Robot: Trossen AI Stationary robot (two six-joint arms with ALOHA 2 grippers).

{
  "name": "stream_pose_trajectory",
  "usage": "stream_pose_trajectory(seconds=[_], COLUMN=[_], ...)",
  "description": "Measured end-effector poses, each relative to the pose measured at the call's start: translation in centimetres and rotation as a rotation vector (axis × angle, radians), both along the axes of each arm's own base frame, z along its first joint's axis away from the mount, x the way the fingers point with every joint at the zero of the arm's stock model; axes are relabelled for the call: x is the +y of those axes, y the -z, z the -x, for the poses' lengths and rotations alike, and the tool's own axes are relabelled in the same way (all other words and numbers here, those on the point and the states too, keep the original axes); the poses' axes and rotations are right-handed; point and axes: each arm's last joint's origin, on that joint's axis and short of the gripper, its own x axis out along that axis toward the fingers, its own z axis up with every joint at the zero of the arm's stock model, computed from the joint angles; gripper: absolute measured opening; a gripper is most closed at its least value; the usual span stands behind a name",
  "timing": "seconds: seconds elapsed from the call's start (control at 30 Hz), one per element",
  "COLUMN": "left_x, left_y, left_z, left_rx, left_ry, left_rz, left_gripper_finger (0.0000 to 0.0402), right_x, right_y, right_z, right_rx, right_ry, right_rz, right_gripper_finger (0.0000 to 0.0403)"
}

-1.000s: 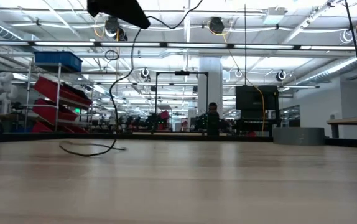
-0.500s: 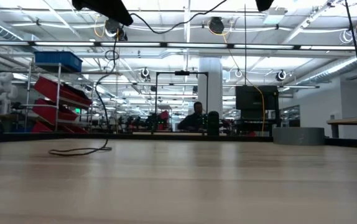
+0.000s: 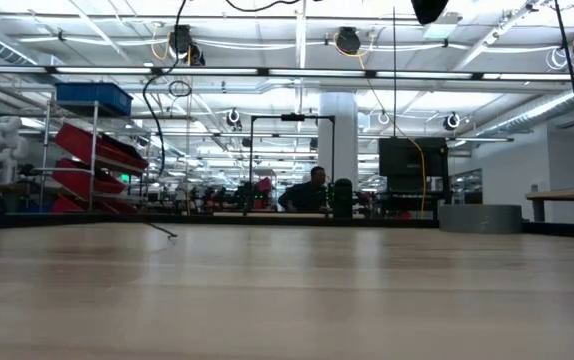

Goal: Coil cords
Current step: Coil the black wire onto the spool

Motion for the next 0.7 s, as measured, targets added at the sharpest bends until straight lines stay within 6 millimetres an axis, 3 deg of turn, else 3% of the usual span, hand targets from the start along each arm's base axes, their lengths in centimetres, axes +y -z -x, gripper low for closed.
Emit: stream_pose_trajectory(seconds=[0.2,0.7], left_x=[0.0,-0.6], left_y=[-1.1,-3.5], left_z=[0.0,-0.8], left_rx=[-0.080,-0.226], left_ry=[0.009,0.091], left_rz=[0.012,-0.037], left_gripper_finger=[0.0000,0.0000], right_x=[-0.2,0.2], right_y=[0.4,3.5], right_z=[-0.2,-2.5], right_rx=[0.027,0.157], right_ry=[0.017,0.122], right_rz=[0.014,0.058], right_gripper_finger=[0.0000,0.0000])
